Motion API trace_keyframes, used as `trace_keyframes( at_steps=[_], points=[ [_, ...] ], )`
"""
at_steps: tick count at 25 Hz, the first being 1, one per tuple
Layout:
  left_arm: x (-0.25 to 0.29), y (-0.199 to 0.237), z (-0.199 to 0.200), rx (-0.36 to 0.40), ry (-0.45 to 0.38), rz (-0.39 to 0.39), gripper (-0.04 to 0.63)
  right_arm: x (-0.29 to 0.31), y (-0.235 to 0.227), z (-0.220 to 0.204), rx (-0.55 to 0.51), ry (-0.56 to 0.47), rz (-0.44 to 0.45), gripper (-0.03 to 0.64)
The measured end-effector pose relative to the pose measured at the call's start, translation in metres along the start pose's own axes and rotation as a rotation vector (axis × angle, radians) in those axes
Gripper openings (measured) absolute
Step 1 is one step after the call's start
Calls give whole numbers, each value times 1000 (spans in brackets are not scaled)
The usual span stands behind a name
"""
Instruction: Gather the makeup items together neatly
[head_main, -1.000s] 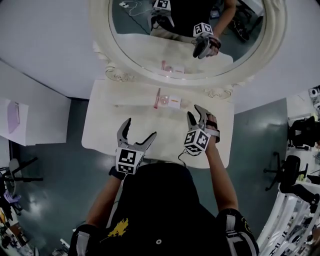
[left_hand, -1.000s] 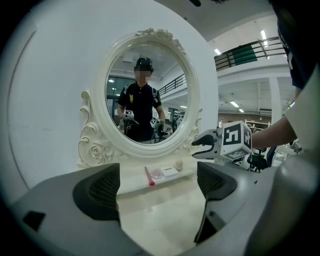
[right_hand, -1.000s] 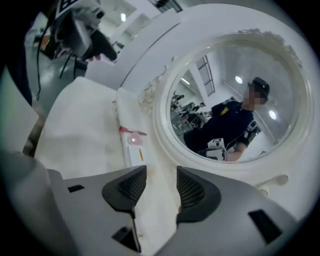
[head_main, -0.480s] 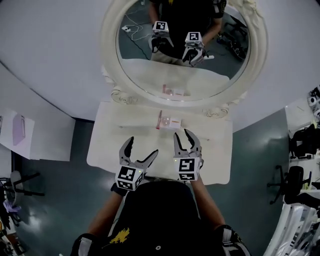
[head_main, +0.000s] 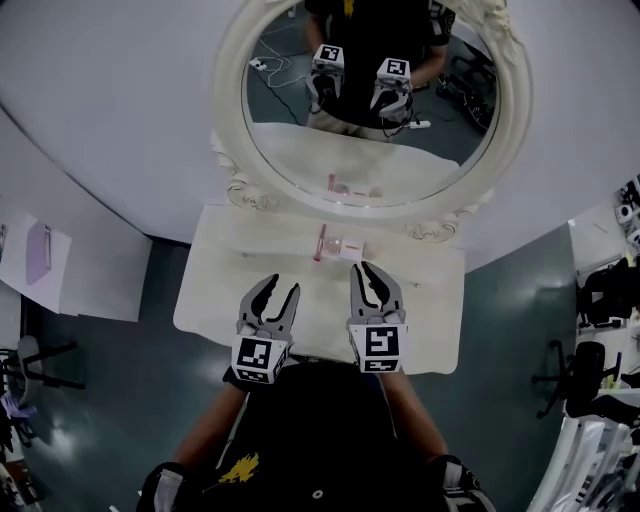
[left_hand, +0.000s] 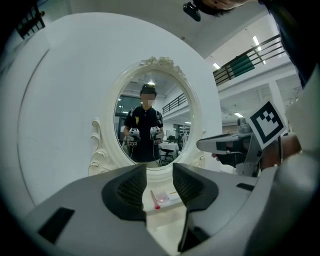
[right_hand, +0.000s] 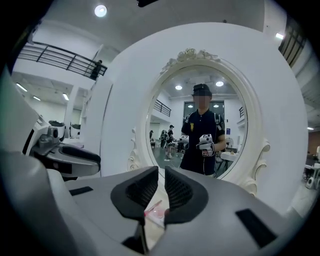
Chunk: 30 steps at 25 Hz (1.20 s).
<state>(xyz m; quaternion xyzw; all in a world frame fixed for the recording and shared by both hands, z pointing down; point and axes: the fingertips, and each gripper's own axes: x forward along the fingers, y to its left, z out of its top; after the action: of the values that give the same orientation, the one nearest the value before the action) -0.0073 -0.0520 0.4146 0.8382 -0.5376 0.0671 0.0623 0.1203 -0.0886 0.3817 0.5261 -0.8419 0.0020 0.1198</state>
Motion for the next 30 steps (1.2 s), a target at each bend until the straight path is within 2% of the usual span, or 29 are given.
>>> trace_keyframes(
  at_steps=[3,5,6,9,15,20,26,30],
  points=[
    [-1,-6,10,53,-13,-3,118,-8,-3,8,17,-29,-12,29],
    [-1,-9,14,78,-25,-7,33,-11,-1,11,27,-46,-7,17],
    [-2,-10,15,84,-29,-13,14,-11,1,11,33,-52,2,15],
    [-1,-16,16,82,-32,-27,14,-14,1,13,57,-60,32,15],
    [6,-26,15,81,-34,-39,14,-28,-18,6,79,-38,17,14],
    [5,-24,16,11,-41,-39,12,-36,-16,3,75,-27,28,12],
    [7,-27,19,41,-22,-70,12,-39,-20,2,107,-27,17,12],
    [8,-29,13,35,-8,-83,12,-38,-22,0,111,-22,19,12]
  ],
)
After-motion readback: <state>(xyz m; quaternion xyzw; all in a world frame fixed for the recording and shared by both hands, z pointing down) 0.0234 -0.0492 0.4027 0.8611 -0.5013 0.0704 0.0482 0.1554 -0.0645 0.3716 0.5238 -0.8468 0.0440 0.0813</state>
